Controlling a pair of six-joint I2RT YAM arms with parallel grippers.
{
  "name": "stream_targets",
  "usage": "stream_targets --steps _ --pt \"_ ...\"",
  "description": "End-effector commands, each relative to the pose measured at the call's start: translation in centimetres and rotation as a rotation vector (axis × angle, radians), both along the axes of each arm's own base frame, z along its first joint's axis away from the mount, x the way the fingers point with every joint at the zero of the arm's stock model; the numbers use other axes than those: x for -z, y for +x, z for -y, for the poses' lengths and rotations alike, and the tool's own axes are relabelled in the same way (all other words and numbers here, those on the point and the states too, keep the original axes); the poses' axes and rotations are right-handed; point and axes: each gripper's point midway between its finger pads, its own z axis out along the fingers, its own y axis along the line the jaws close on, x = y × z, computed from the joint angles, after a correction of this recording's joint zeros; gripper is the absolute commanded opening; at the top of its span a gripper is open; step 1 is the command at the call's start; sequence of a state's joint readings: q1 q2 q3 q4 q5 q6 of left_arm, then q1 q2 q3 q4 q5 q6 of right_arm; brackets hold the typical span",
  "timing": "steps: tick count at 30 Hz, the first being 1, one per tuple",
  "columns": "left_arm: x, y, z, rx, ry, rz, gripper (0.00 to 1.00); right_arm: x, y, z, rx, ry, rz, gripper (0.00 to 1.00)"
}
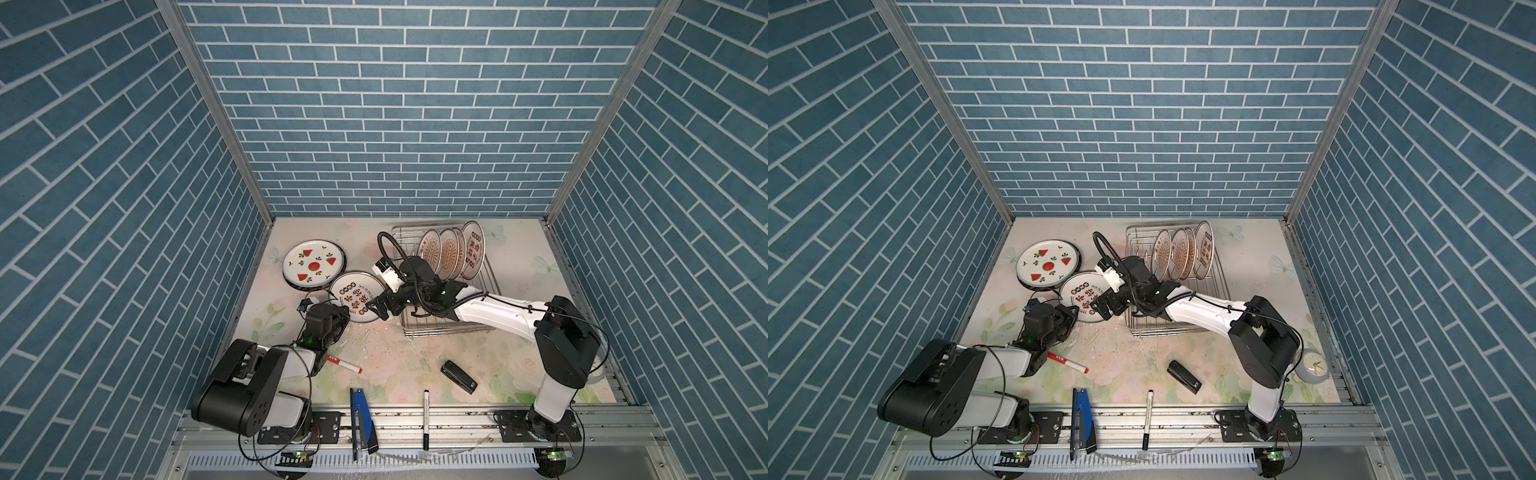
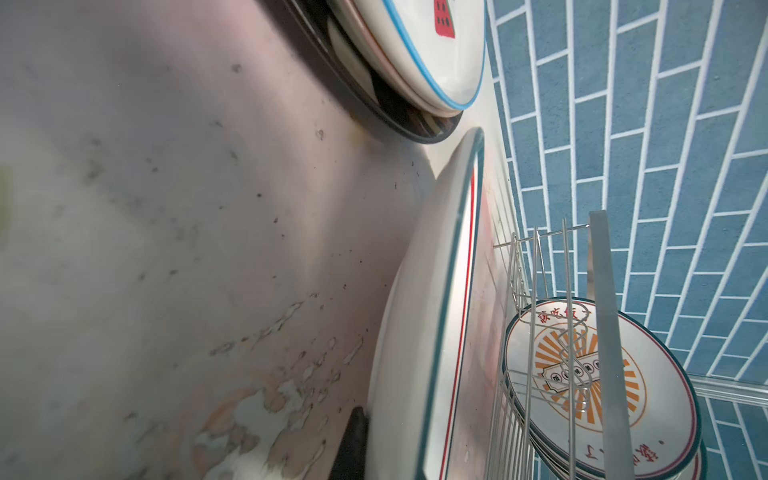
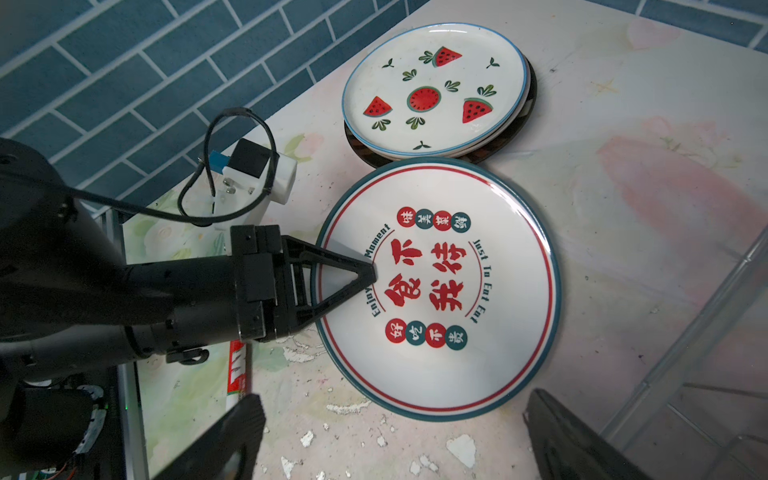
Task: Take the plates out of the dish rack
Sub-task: 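Lower the red-lettered plate flat onto the table and open the left gripper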
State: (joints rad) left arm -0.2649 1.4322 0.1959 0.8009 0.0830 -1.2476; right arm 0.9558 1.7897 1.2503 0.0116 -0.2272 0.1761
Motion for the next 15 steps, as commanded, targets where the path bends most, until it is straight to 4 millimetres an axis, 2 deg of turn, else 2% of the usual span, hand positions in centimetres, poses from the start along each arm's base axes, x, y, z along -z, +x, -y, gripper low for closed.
stream_targets --steps 1,4,8,12,15 --pt "-0.9 1.0 0.1 -0.004 -0.028 0.064 0.08 -0.7 0.5 -0.8 -0.013 0.003 0.044 0.99" --pt "0.0 1.2 0.4 0.004 -0.028 0.023 0.12 -0.7 0.5 -0.9 -0.015 0.004 0.043 0.99" --pt "-0.2 1.4 0.6 0.007 -0.053 0.058 0.15 -0.7 0.6 -0.8 -0.009 -0.002 0.047 0.99" --pt "0.1 1.4 0.6 0.008 -0.05 0.038 0.27 -0.6 0.7 -0.8 -0.004 -0.005 0.049 0.99" --pt "0.2 1.4 0.7 0.011 -0.054 0.046 0.28 -0.5 0.8 -0.8 -0.003 -0.008 0.048 0.99"
